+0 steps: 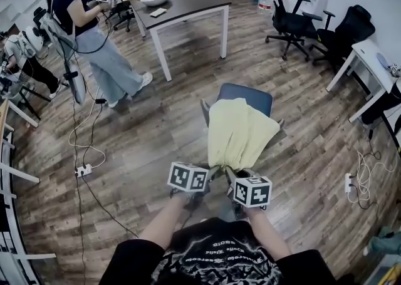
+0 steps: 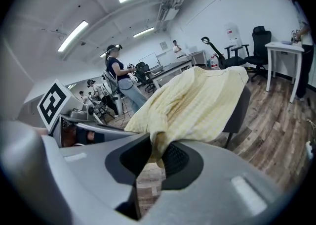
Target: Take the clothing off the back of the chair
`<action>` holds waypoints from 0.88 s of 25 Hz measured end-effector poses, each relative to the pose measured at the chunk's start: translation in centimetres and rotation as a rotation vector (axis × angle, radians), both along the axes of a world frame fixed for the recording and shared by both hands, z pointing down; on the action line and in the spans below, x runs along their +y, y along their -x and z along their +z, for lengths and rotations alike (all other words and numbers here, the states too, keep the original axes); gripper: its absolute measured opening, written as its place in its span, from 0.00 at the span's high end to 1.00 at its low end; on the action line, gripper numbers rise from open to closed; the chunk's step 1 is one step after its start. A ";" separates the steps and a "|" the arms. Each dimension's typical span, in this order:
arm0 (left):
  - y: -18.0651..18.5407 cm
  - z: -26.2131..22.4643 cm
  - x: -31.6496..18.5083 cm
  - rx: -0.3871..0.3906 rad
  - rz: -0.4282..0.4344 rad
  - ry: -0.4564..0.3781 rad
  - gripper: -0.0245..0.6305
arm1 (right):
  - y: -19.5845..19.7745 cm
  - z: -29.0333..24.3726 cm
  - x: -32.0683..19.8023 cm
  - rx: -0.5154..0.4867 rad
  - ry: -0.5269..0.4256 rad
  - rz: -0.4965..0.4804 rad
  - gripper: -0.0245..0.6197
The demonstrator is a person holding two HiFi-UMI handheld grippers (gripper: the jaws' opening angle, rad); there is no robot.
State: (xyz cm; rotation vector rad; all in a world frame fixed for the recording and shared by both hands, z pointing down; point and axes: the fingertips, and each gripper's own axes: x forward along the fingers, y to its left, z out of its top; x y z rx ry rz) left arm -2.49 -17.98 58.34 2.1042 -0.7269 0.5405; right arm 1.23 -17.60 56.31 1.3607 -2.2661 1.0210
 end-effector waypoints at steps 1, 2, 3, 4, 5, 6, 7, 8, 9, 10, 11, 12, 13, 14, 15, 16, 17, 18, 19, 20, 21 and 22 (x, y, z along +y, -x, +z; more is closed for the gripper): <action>0.2 -0.1 0.5 0.006 0.000 -0.004 0.91 | 0.3 -0.1 0.6 0.002 -0.006 0.003 0.88; 0.4 -0.1 1.0 0.012 0.000 -0.007 0.91 | 0.5 -0.2 1.1 0.006 -0.012 0.005 0.88; 0.6 -0.1 1.6 0.014 0.003 -0.010 0.91 | 0.7 -0.3 1.7 0.012 -0.017 0.007 0.88; 0.7 -0.1 2.1 0.012 0.007 -0.012 0.91 | 0.9 -0.3 2.3 0.019 -0.021 0.009 0.88; 0.8 0.0 2.7 0.010 0.013 -0.014 0.91 | 1.0 -0.3 2.9 0.025 -0.021 0.012 0.88; 0.9 0.1 3.3 0.010 0.017 -0.013 0.91 | 1.1 -0.1 3.5 0.030 -0.018 0.015 0.88; 1.0 0.2 3.9 0.014 0.019 -0.011 0.91 | 1.3 0.0 4.1 0.033 -0.016 0.018 0.88; 1.2 0.2 4.4 0.020 0.020 -0.009 0.91 | 1.4 0.0 4.6 0.034 -0.015 0.020 0.88; 1.3 0.2 4.8 0.024 0.021 -0.009 0.91 | 1.5 0.0 5.0 0.035 -0.017 0.022 0.88; 1.4 0.2 5.2 0.027 0.024 -0.009 0.91 | 1.6 0.0 5.4 0.035 -0.021 0.022 0.88; 1.4 0.2 5.7 0.028 0.029 -0.009 0.91 | 1.7 0.0 5.8 0.037 -0.024 0.021 0.88; 1.5 0.2 6.1 0.028 0.035 -0.006 0.91 | 1.8 0.0 6.2 0.041 -0.026 0.017 0.88; 1.6 0.4 6.7 0.025 0.041 -0.003 0.91 | 2.0 0.2 6.7 0.046 -0.024 0.013 0.88; 1.7 0.6 7.3 0.023 0.046 0.001 0.91 | 2.2 0.4 7.2 0.050 -0.021 0.012 0.88; 1.9 0.7 7.8 0.021 0.048 0.004 0.91 | 2.3 0.5 7.7 0.051 -0.016 0.015 0.88; 2.1 0.9 8.3 0.022 0.049 0.007 0.91 | 2.5 0.7 8.2 0.051 -0.011 0.019 0.88; 2.2 1.0 8.8 0.023 0.049 0.010 0.91 | 2.6 0.8 8.6 0.051 -0.008 0.023 0.88; 2.4 1.1 9.2 0.025 0.049 0.014 0.91 | 2.8 0.9 9.0 0.052 -0.005 0.025 0.88; 2.5 1.2 9.7 0.029 0.048 0.020 0.91 | 2.9 1.0 9.4 0.055 -0.001 0.025 0.88; 2.7 1.3 10.1 0.036 0.042 0.028 0.91 | 3.0 1.1 9.7 0.055 0.003 0.025 0.88; 2.8 1.4 10.5 0.047 0.031 0.037 0.91 | 3.1 1.2 10.1 0.054 0.009 0.026 0.88; 2.9 1.6 10.9 0.058 0.019 0.046 0.91 | 3.1 1.4 10.4 0.052 0.016 0.028 0.88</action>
